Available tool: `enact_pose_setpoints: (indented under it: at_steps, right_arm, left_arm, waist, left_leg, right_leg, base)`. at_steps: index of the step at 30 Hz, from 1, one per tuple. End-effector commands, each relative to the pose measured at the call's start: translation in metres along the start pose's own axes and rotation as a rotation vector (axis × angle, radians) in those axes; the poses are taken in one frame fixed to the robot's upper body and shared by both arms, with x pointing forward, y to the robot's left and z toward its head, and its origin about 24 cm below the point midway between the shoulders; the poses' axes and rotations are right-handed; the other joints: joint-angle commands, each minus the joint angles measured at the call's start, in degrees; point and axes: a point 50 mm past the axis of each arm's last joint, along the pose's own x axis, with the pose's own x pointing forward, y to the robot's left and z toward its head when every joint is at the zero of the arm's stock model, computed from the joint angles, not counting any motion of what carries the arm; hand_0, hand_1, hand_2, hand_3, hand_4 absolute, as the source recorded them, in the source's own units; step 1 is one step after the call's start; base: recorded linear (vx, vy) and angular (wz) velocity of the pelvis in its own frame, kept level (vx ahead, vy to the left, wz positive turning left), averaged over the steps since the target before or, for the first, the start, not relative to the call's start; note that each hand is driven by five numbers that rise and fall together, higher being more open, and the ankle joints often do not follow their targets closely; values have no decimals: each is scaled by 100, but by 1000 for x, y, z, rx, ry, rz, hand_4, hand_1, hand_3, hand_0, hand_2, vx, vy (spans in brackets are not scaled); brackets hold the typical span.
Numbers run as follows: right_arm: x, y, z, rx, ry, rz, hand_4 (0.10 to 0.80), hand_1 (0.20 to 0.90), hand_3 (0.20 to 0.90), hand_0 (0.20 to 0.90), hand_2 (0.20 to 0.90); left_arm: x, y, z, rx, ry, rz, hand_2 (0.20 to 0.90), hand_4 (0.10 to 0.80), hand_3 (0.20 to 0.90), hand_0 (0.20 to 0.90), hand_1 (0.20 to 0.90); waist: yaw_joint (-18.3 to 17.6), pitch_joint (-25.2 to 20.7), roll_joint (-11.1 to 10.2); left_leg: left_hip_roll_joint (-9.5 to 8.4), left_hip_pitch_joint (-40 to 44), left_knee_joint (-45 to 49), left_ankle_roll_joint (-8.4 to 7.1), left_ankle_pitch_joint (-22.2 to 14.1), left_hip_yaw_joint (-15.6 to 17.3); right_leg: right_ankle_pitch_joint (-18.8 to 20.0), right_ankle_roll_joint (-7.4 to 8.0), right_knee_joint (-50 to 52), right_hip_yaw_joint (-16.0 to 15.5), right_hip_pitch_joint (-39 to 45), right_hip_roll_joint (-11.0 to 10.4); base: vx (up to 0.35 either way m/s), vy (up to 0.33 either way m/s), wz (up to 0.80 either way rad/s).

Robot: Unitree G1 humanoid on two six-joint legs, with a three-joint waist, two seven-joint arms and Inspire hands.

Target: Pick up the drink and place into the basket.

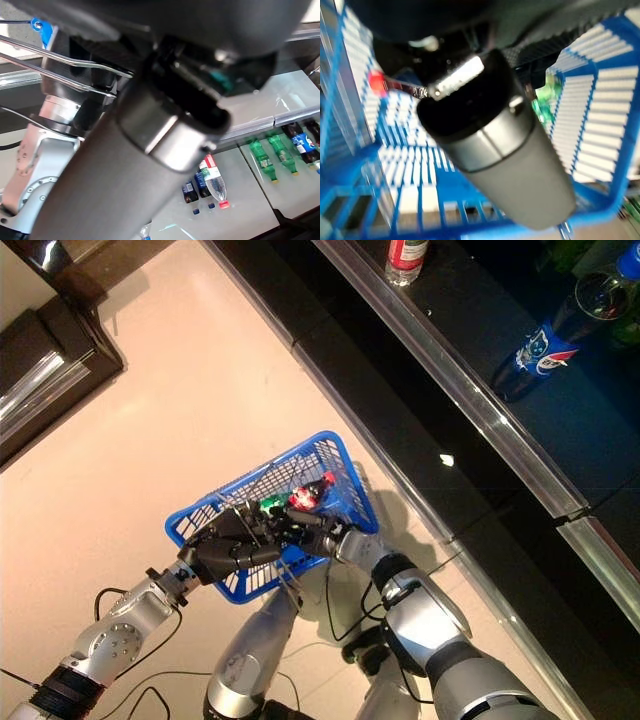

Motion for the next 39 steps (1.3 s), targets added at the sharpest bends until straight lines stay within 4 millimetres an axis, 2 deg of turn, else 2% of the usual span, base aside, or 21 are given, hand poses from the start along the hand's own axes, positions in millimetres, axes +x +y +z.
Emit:
enact_pose_setpoints:
  at_steps: [1, 5, 6, 8, 9, 10, 11, 18, 22, 27, 32, 36, 39]
  right_arm:
    - [4, 62, 29, -96, -89, 285, 800, 900, 900, 900, 900]
    - [-2, 54, 36, -121, -143, 301, 800, 900, 900, 900, 900]
    - [-5, 54, 40, -144, -173, 310, 800, 900, 900, 900, 900]
    - [-10, 53, 40, -168, -200, 335, 800, 900, 900, 900, 900]
    - [-14, 54, 37, -186, -219, 349, 800, 900, 900, 900, 900]
    - [-15, 54, 34, -197, -224, 357, 800, 900, 900, 900, 900]
    - [-19, 54, 30, -214, -238, 366, 800, 900, 900, 900, 900]
    - [-35, 49, 5, -246, -280, 393, 800, 900, 900, 900, 900]
    - [-48, 37, -10, -259, -287, 379, 800, 900, 900, 900, 900]
    - [-56, 29, -38, -242, -242, 407, 800, 900, 900, 900, 900]
    - [-69, -1, -73, -225, -162, 362, 800, 900, 900, 900, 900]
    - [-79, -29, -107, -119, -101, 300, 800, 900, 900, 900, 900]
    - [-90, -50, -128, -50, -62, 250, 800, 900, 900, 900, 900]
  left_arm:
    - [17, -113, 90, 158, -487, -714, 300, 100, 200, 300, 300]
    - [14, -107, 87, 136, -489, -689, 300, 100, 200, 300, 300]
    - [13, -105, 87, 129, -491, -677, 300, 100, 200, 300, 300]
    - [10, -101, 85, 116, -494, -647, 300, 100, 200, 300, 300]
    - [8, -97, 83, 104, -497, -624, 300, 100, 200, 300, 300]
    - [7, -94, 81, 98, -499, -608, 300, 100, 200, 300, 300]
    - [5, -91, 80, 96, -507, -588, 300, 100, 200, 300, 300]
    - [-2, -76, 66, 49, -518, -483, 300, 100, 200, 300, 300]
    - [-5, -63, 62, 30, -544, -380, 300, 100, 200, 300, 300]
    - [-11, -43, 55, 22, -553, -225, 300, 100, 200, 300, 300]
    - [-27, -12, 37, 9, -564, 16, 300, 100, 200, 300, 300]
    - [-59, 28, 7, -71, -568, 294, 300, 100, 200, 300, 300]
    - [-82, 44, -14, -158, -567, 459, 300, 100, 200, 300, 300]
  waist:
    - [-51, -151, 209]
    - [-127, -151, 208]
    - [-155, -151, 214]
    - [-221, -151, 192]
    - [-271, -151, 167]
    - [-311, -151, 133]
    - [-362, -151, 126]
    - [-644, -151, -59]
    - [-863, -151, -168]
    - [-1062, -211, -278]
    - [-1246, -477, -385]
    - [-1441, -811, -481]
    - [-1559, -1110, -539]
  left_leg:
    - [-38, 135, 303, 330, -327, 387]
    - [-15, 150, 303, 320, -327, 423]
    - [1, 73, 258, 349, -165, 447]
    - [19, 101, 241, 345, -166, 474]
    - [34, 116, 233, 343, -170, 498]
    - [44, 201, 256, 308, -321, 498]
    - [64, 124, 223, 340, -175, 539]
    - [186, 290, 146, 350, -190, 695]
    - [296, 508, 68, 344, -179, 818]
    - [372, 835, -107, 311, -173, 930]
    - [483, 1136, -286, 257, -171, 1060]
    - [602, 1485, -519, 196, -150, 1230]
    - [688, 1669, -667, 165, -131, 1376]
  right_leg:
    - [987, 124, -381, 201, 9, -41]
    - [972, 116, -341, 225, -16, -35]
    - [1121, 39, -416, 157, -74, -24]
    - [1118, 38, -425, 175, -68, -9]
    - [1121, 39, -433, 196, -72, 3]
    - [985, 109, -377, 281, -25, 9]
    - [1128, 40, -441, 236, -96, 18]
    - [1122, 40, -525, 390, -45, 140]
    - [1091, 24, -602, 520, 101, 250]
    - [1116, 45, -834, 650, 364, 353]
    - [1148, 73, -1139, 789, 630, 463]
    - [1168, 97, -1491, 971, 931, 587]
    - [1224, 114, -1780, 1066, 1129, 638]
  base:
    - [0, 0, 0]
    - [-20, 8, 0]
    - [-77, 29, -2]
    - [-38, 15, -1]
    - [70, -28, 0]
    - [0, 0, 0]
    - [-16, -10, -5]
    - [-15, -21, -16]
    - [2, -16, -18]
    - [2, -32, -18]
    - [23, -36, -15]
    - [48, -30, -25]
    - [61, -18, -29]
